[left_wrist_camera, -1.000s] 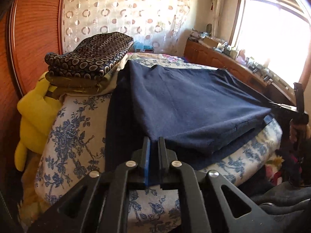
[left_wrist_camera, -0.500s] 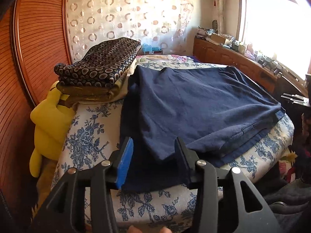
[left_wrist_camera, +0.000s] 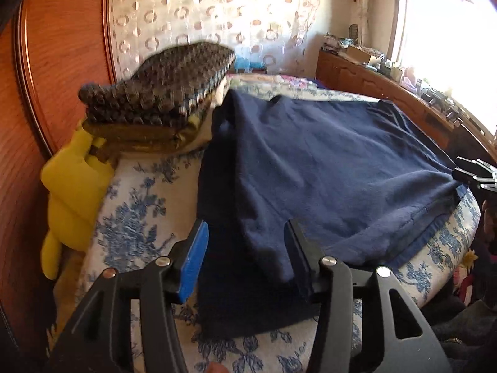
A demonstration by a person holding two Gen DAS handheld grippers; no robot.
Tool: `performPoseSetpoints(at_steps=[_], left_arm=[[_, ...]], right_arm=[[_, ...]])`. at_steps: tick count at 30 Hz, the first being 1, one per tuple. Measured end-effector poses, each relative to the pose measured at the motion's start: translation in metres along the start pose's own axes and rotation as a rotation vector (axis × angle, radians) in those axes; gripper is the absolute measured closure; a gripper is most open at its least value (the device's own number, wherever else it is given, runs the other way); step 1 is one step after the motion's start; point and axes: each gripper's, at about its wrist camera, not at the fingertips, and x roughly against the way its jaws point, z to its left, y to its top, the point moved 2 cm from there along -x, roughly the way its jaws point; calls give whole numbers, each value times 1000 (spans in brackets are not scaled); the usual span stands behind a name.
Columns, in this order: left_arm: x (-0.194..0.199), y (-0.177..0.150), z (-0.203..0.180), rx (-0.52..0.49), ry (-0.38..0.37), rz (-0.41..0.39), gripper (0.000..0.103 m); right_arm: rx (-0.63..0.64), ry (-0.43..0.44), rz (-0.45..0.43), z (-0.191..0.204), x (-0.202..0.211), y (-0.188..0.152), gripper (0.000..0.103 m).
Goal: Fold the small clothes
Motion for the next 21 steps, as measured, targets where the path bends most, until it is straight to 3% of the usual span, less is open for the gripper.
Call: performPoseSetpoints(at_steps=[4, 15, 21], left_arm=[[-17, -6, 7, 33, 12, 50, 53], [-20, -8, 16, 38, 38, 17, 51], [-21, -7, 18, 47, 33, 9, 51]], right_arm=[[25, 33, 26, 17, -18, 0, 22], [51, 8, 85, 31, -43, -9, 22], [6, 1, 104, 25, -45, -11, 14]])
